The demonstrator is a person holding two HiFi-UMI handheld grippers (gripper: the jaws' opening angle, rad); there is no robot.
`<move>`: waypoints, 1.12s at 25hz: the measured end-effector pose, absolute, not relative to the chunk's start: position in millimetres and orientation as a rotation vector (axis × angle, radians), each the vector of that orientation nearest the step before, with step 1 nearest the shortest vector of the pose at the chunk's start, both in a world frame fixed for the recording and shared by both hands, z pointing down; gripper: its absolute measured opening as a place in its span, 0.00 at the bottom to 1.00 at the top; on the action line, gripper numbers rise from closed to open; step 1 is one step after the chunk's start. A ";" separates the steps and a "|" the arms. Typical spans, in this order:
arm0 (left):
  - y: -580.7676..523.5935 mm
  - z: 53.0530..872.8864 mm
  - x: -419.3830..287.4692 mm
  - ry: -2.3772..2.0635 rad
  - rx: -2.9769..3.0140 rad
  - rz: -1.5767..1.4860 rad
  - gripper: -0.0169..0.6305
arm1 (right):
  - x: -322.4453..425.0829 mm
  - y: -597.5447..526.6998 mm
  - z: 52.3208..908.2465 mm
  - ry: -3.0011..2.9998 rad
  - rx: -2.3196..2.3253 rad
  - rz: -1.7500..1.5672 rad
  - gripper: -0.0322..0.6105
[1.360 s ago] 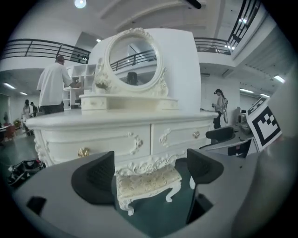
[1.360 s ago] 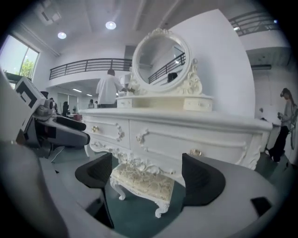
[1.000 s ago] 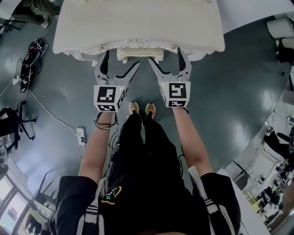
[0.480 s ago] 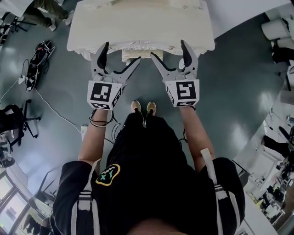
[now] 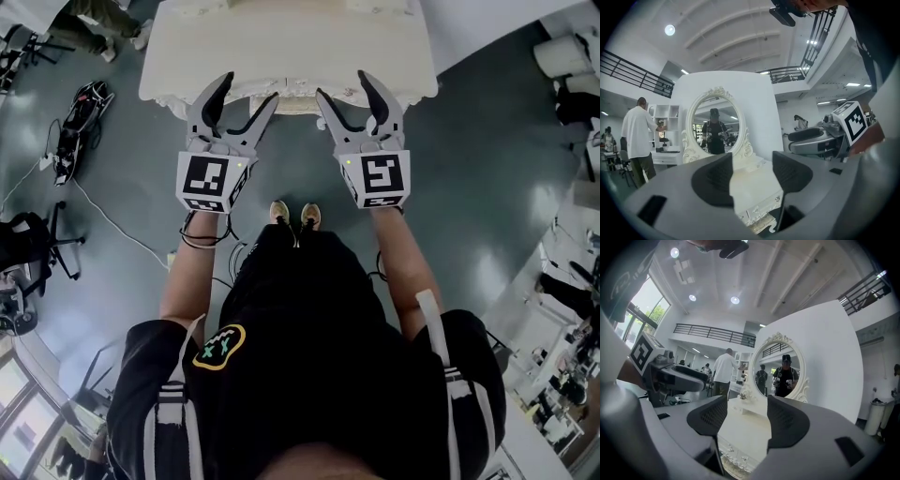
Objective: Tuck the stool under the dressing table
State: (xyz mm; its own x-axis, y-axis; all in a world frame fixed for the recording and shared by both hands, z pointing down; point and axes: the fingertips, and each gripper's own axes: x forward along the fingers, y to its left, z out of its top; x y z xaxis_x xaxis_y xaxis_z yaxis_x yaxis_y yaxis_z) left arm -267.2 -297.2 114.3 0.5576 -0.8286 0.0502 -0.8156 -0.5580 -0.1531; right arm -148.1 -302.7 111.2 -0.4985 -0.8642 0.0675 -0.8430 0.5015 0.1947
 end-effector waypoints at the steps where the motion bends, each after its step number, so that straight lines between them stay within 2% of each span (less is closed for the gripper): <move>1: -297.4 114.7 -267.3 1.418 -2.675 -0.172 0.37 | -147.1 -302.1 111.3 -2.582 1.476 -0.209 0.47; 3: -297.4 115.5 -267.8 1.412 -2.697 -0.157 0.23 | -146.4 -300.9 112.6 -2.574 1.462 -0.219 0.36; 6: -297.2 115.7 -268.8 1.394 -2.734 -0.131 0.09 | -146.2 -300.9 115.2 -2.556 1.453 -0.219 0.08; 9: -296.8 117.9 -264.6 1.350 -2.763 -0.132 0.06 | -149.0 -299.6 116.1 -2.571 1.434 -0.211 0.08; 28: -309.0 104.9 -251.7 1.301 -2.741 -0.086 0.06 | -163.2 -310.8 101.7 -2.671 1.372 -0.197 0.08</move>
